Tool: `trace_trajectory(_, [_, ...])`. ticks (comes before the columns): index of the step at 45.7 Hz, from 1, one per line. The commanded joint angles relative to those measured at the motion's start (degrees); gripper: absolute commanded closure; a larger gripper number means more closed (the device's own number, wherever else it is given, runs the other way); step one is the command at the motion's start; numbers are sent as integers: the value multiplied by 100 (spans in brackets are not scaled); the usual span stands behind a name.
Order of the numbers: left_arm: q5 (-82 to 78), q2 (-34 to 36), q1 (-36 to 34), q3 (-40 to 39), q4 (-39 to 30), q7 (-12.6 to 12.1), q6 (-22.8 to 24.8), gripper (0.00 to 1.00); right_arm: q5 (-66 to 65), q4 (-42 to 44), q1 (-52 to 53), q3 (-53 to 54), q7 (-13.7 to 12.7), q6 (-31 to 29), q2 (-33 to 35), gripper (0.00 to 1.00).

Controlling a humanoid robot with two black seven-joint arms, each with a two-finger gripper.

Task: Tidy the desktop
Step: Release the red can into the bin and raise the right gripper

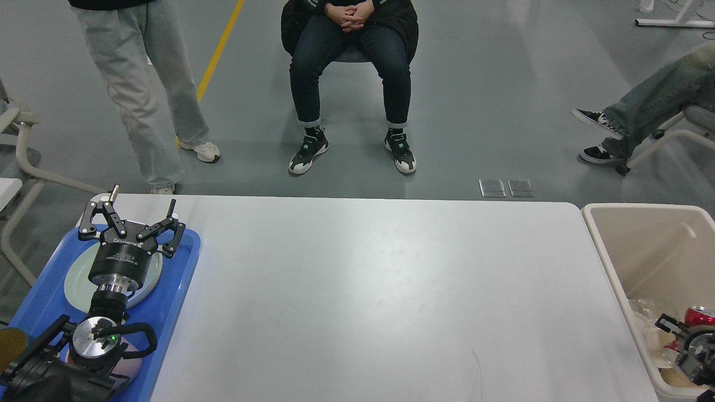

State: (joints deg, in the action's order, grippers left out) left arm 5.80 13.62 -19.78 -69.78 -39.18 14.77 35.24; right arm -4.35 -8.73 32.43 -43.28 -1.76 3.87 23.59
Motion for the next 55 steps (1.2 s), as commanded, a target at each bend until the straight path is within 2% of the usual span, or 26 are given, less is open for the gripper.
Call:
trace_trajectory(1, [0, 0, 1, 0, -2, 0, 0, 4, -4, -6, 0, -14, 9, 43, -3, 0])
trace_trajectory(18, [0, 0, 1, 0, 7, 0, 0, 4, 5, -32, 132, 56, 9, 26, 67, 0])
trace_trajectory(33, [0, 0, 1, 0, -2, 0, 0, 4, -22, -181, 1063, 1400, 44, 8, 330, 0])
trace_trajectory(39, [0, 0, 1, 0, -2, 0, 0, 4, -92, -699, 1363, 3190, 53, -27, 629, 0])
trace_trajectory(48, [0, 0, 1, 0, -2, 0, 0, 4, -136, -1885, 1100, 7752, 88, -106, 928, 0])
trace_trajectory(55, [0, 0, 9, 0, -2, 0, 0, 4, -557, -2730, 572, 9125, 123, -519, 701, 0])
